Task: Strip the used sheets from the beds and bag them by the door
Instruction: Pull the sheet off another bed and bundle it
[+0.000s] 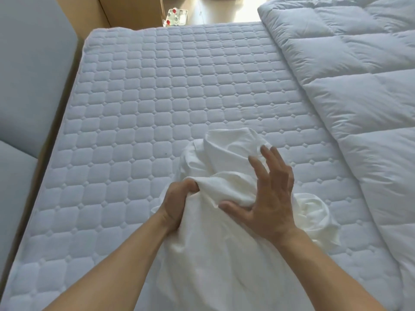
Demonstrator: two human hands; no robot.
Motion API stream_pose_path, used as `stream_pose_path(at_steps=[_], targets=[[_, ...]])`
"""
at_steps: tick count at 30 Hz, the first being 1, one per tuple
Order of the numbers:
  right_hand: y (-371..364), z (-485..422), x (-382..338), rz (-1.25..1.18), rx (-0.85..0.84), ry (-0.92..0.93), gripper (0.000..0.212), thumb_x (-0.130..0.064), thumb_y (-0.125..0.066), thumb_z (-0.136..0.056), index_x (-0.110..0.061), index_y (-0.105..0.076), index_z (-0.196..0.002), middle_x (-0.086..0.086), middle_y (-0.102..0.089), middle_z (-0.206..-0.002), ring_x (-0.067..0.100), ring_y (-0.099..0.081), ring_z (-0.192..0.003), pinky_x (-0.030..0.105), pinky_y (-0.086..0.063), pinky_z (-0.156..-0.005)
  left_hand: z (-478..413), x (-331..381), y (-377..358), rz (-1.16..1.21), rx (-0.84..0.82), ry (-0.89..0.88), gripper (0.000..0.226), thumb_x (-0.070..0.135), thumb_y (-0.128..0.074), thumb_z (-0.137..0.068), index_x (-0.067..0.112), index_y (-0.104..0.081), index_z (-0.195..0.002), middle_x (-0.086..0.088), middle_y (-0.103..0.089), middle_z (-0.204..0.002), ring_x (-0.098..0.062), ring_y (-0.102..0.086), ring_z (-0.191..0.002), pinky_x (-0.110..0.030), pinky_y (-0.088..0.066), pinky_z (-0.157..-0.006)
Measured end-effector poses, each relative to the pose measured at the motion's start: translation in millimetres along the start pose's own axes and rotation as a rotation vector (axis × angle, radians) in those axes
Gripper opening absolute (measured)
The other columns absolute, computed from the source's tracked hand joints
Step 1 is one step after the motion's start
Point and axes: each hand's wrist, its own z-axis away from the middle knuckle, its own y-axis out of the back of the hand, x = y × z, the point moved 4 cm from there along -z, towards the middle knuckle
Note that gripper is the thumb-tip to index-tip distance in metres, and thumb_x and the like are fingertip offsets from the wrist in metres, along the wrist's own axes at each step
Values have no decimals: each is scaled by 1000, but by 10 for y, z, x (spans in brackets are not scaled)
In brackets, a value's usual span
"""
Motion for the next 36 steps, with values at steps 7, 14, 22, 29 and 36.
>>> stream_pose_path(at_steps=[7,14,22,29,36], targets=[[-194,-242,415,-130,-846,-273,116,-95,-49,-48,-57,-9,-150,-12,-22,-162,12,-12,-151,49,-14,-120,70,-64,-217,-19,-180,16,21,28,-60,-46,15,-61,-62,-5,-53,-65,-21,-48,-63,-29,-40,-59],[-56,260,513,-49,-932,-434,123,-105,-44,-35,-36,-46,-137,-1,-54,-130,20,-42,-125,36,-36,-99,307,-413,-382,-197,-136,-83,25,38,-61,-48,18,-69,-60,2,-61,-64,-11,-56,-62,-27,-46,-58],[83,998,611,-479,-597,-781,13,-56,-72,-82,-44,-72,-84,-21,-72,-81,-4,-66,-78,21,-44,-70,328,-682,-626,-516,92,-164,37,52,-65,-59,37,-55,-92,16,-67,-89,0,-62,-84,-26,-50,-77],[255,1069,266,-66,-296,-469,73,-72,-48,-86,-25,-47,-141,0,-49,-135,23,-45,-128,44,-34,-106,298,-757,-678,-629,30,-135,28,59,-53,-79,41,-67,-93,20,-72,-87,-5,-65,-88,-32,-52,-80],[-28,1297,305,134,-780,-252,106,-96,-33,-67,-51,18,-148,-15,35,-157,17,36,-143,62,7,-116,217,-483,-673,-705,-5,-238,19,34,-68,-91,24,-67,-107,2,-71,-98,-20,-65,-98,-38,-51,-88]])
